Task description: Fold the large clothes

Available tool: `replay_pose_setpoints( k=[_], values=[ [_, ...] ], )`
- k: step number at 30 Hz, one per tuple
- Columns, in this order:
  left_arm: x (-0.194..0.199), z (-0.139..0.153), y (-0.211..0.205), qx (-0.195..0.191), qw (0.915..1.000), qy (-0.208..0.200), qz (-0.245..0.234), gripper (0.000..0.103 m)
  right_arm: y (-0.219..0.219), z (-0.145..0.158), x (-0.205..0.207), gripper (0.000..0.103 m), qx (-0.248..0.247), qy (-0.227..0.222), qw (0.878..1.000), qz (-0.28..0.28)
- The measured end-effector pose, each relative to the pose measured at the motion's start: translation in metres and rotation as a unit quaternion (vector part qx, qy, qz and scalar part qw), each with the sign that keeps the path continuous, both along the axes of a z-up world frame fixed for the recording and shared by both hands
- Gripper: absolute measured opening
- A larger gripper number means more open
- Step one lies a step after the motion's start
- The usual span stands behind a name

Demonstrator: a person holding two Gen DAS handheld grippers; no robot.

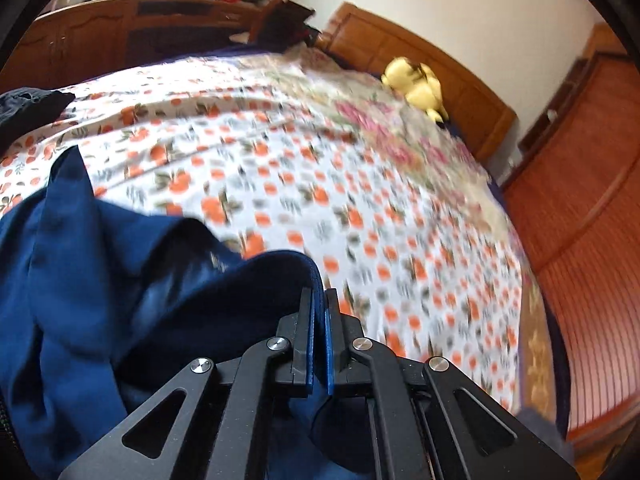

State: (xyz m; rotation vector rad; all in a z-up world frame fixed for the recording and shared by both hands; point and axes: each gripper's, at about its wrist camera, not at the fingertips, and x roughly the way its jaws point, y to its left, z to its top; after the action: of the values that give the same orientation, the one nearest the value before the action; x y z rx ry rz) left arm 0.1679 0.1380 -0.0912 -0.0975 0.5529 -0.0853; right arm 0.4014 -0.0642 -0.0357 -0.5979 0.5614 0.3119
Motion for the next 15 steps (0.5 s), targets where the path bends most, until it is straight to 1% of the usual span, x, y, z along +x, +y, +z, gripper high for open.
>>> replay_pose_setpoints(
  k=[2, 4, 5, 6, 7, 8, 10, 13, 15],
  values=[
    [0.001, 0.000, 0.002, 0.001, 1.0000, 0.000, 0.001, 0.082, 0.013, 0.001, 0.002, 0.004, 0.001, -0.005, 1.000, 0.014],
    [0.001, 0.000, 0.004, 0.003, 1.0000, 0.000, 0.004, 0.082, 0.021, 0.001, 0.005, 0.005, 0.005, -0.003, 1.000, 0.012],
    [0.002, 0.000, 0.004, 0.003, 1.0000, 0.001, 0.004, 0.082, 0.025, 0.002, 0.008, 0.007, 0.007, 0.001, 1.000, 0.005],
    [0.002, 0.000, 0.005, 0.004, 1.0000, 0.001, 0.004, 0.082, 0.029, 0.004, 0.010, 0.015, 0.010, 0.004, 1.000, -0.001],
    [0.002, 0.000, 0.005, 0.004, 1.0000, 0.001, 0.004, 0.082, 0.026, 0.004, 0.013, 0.021, 0.013, 0.002, 1.000, -0.005],
    [0.002, 0.000, 0.006, 0.004, 1.0000, 0.002, 0.005, 0.082, 0.025, 0.006, 0.013, 0.023, 0.017, -0.002, 1.000, -0.008],
    [0.002, -0.001, 0.007, 0.003, 1.0000, 0.003, 0.006, 0.082, 0.023, 0.011, 0.013, 0.031, 0.029, -0.007, 1.000, -0.010],
    [0.002, -0.002, 0.009, 0.004, 1.0000, 0.004, 0.007, 0.082, 0.014, 0.014, 0.008, 0.037, 0.051, -0.004, 0.999, -0.012],
    [0.001, -0.002, 0.010, 0.004, 0.9999, 0.006, 0.009, 0.082, 0.011, 0.011, 0.005, 0.038, 0.065, 0.014, 0.998, -0.009]
  ],
)
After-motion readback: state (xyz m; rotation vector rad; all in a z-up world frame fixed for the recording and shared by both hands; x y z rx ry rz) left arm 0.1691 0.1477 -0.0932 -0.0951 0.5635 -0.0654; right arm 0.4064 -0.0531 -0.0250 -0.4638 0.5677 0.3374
